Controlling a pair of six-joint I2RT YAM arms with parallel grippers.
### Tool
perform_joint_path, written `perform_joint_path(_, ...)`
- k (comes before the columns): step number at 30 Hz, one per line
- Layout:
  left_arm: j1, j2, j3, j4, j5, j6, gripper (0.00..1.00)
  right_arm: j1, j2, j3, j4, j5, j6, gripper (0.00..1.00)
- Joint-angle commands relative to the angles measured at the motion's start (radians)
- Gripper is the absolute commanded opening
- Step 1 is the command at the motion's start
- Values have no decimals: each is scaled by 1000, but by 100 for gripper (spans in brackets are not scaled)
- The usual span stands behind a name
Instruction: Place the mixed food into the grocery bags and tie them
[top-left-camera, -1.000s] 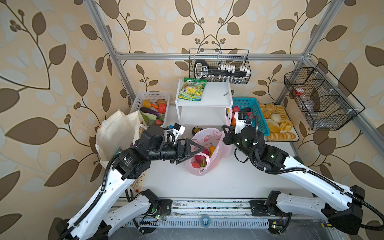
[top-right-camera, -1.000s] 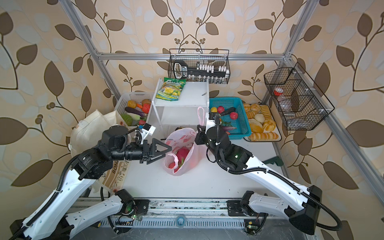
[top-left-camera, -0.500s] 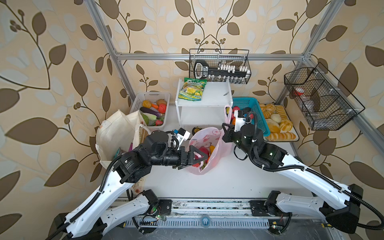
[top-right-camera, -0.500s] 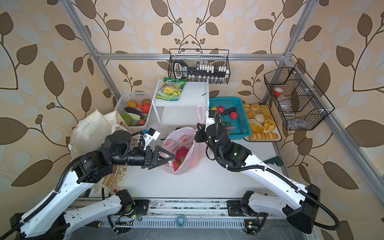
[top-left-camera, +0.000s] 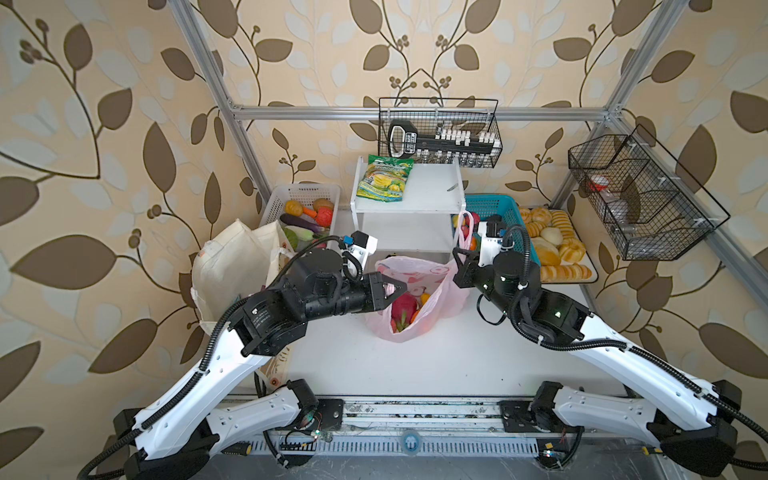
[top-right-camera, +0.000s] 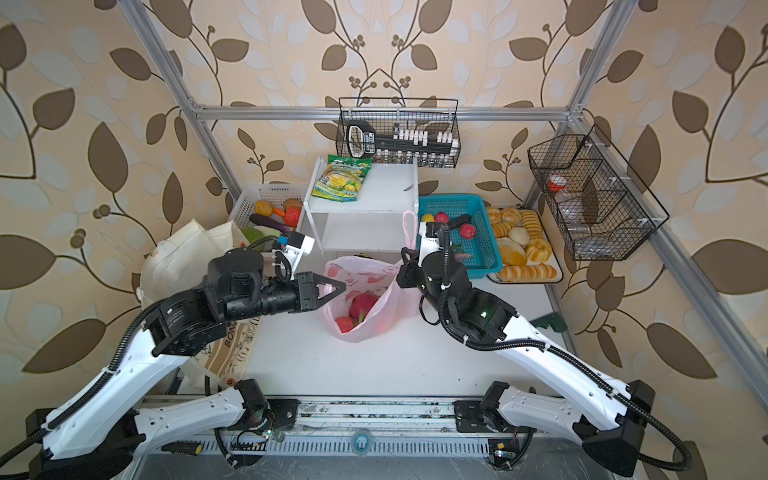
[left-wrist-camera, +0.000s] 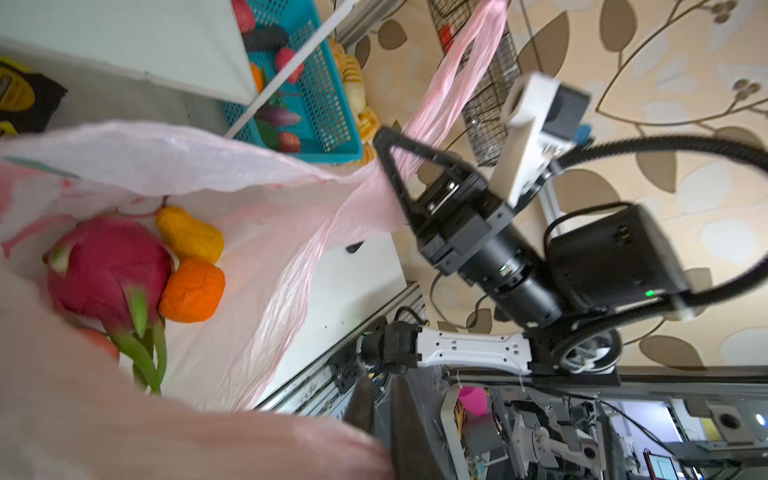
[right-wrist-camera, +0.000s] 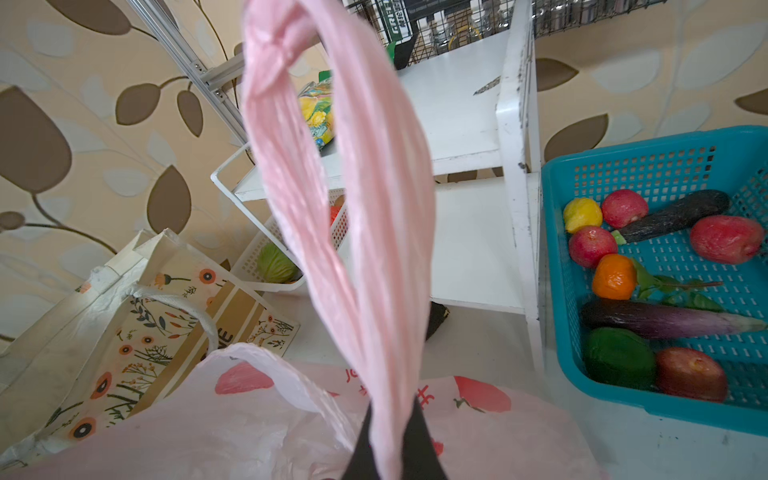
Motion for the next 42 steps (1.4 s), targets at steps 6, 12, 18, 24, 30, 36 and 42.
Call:
perform_joint_path(6,1,224,441,-320,-31,324,23,19,-190,-30,-118,-11,-66,0)
perform_joint_path(12,1,435,775,-665,-103,523,5,-30,-228,27,-208,-246,-130,0)
perform_joint_path(18,1,570,877,-782,-230,667,0,-162,-117,72,-280,-581,-158,0)
perform_joint_path(24,1,591,850,-708,-197,858,0,-276,5,39,-152,-950,-157,0)
perform_joint_path(30,-2,580,771,-573,-1,986,0,-281,97,43,9,-1069,-158,0)
perform_joint_path(36,-31,658,865,-620,56,1077,0,-280,183,69,62,-1125,-143,1)
perform_joint_path(42,-68,745,985,-727,138,1164,0,-281,197,49,135,-1208,-161,3)
